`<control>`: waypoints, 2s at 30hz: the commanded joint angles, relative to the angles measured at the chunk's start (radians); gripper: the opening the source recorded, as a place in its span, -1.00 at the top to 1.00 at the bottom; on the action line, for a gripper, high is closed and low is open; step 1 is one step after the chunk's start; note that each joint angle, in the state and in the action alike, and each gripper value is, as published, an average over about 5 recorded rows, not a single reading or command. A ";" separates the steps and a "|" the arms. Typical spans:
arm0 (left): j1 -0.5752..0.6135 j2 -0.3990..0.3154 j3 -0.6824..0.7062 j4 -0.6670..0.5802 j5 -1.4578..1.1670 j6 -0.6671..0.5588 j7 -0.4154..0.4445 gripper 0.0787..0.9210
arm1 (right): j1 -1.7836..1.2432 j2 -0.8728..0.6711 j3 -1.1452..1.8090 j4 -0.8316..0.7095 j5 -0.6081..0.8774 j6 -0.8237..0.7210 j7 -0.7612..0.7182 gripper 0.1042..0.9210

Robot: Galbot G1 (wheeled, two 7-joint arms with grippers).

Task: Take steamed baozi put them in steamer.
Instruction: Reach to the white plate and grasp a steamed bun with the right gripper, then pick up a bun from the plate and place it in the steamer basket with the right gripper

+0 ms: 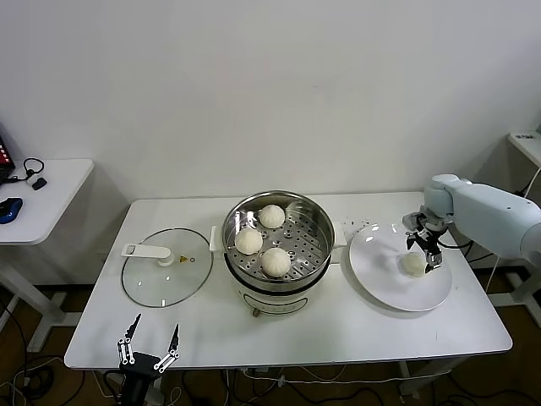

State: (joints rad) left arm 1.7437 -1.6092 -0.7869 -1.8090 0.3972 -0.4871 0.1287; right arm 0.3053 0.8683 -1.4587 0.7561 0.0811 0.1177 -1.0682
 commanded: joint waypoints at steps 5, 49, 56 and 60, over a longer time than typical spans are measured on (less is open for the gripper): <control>0.002 -0.049 0.002 -0.002 0.003 0.002 -0.001 -0.77 | -0.065 -0.001 0.063 -0.032 -0.025 -0.007 0.012 -0.76; -0.002 -0.049 0.038 -0.040 0.021 0.000 0.000 -0.77 | 0.855 0.130 -0.514 0.733 0.839 -0.407 0.188 -0.01; -0.001 -0.049 0.033 -0.042 0.019 0.001 0.001 -0.77 | 0.758 0.206 -0.433 0.692 0.869 -0.433 0.214 -0.03; 0.001 -0.049 0.031 -0.041 0.020 0.003 0.002 -0.77 | 0.674 0.245 -0.393 0.638 0.856 -0.442 0.224 -0.04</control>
State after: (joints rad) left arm 1.7430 -1.6092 -0.7550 -1.8502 0.4168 -0.4858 0.1295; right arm 1.0450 0.9948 -1.9102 1.3940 0.8258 -0.2600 -0.8875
